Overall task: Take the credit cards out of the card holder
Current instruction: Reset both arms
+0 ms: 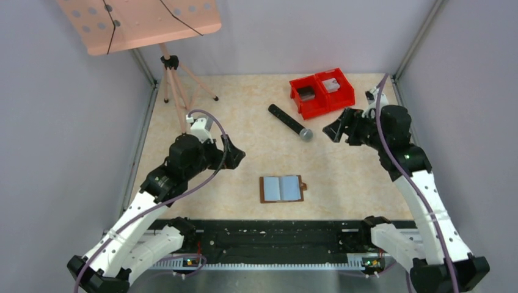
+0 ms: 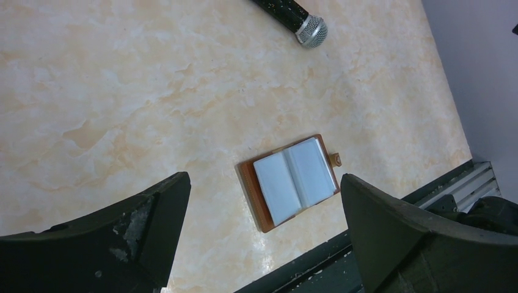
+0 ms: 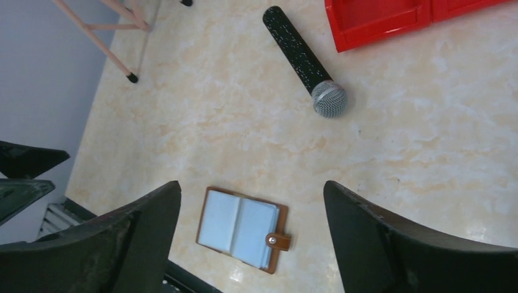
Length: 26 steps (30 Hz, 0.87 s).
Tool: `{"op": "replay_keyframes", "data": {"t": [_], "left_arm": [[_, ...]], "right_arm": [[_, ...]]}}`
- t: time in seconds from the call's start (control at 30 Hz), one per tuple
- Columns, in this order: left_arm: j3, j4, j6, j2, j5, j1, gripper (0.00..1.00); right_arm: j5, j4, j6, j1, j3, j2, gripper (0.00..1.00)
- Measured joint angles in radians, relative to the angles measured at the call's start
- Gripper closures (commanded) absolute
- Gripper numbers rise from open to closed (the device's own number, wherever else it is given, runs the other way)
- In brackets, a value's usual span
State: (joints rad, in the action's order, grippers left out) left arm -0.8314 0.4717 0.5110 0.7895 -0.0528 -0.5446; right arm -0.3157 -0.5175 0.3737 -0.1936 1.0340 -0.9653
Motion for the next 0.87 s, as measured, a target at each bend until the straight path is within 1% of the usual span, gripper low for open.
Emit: {"op": "replay_keyframes", "data": {"t": [0.03, 0.07, 0.23, 0.33, 0.63, 0.87], "left_arm": [[0.0, 0.0, 0.006, -0.008, 0.003, 0.0, 0.01], [0.0, 0.0, 0.011, -0.018, 0.004, 0.0, 0.01], [0.0, 0.0, 0.03, -0.063, 0.014, 0.0, 0.01], [0.002, -0.002, 0.044, -0.08, 0.018, 0.0, 0.01], [0.011, -0.014, 0.097, -0.132, 0.024, 0.0, 0.01], [0.039, -0.04, 0.124, -0.175, 0.053, 0.0, 0.01]], "right_arm": [[-0.001, -0.011, 0.011, 0.0, -0.008, 0.034, 0.02], [-0.001, -0.021, 0.021, 0.0, -0.013, 0.066, 0.01], [-0.003, -0.04, 0.077, 0.0, -0.013, 0.192, 0.01], [-0.003, -0.049, 0.104, 0.0, -0.013, 0.227, 0.01], [-0.029, -0.093, 0.188, 0.0, -0.027, 0.217, 0.01], [-0.053, -0.104, 0.205, 0.0, -0.053, 0.225, 0.01]]}}
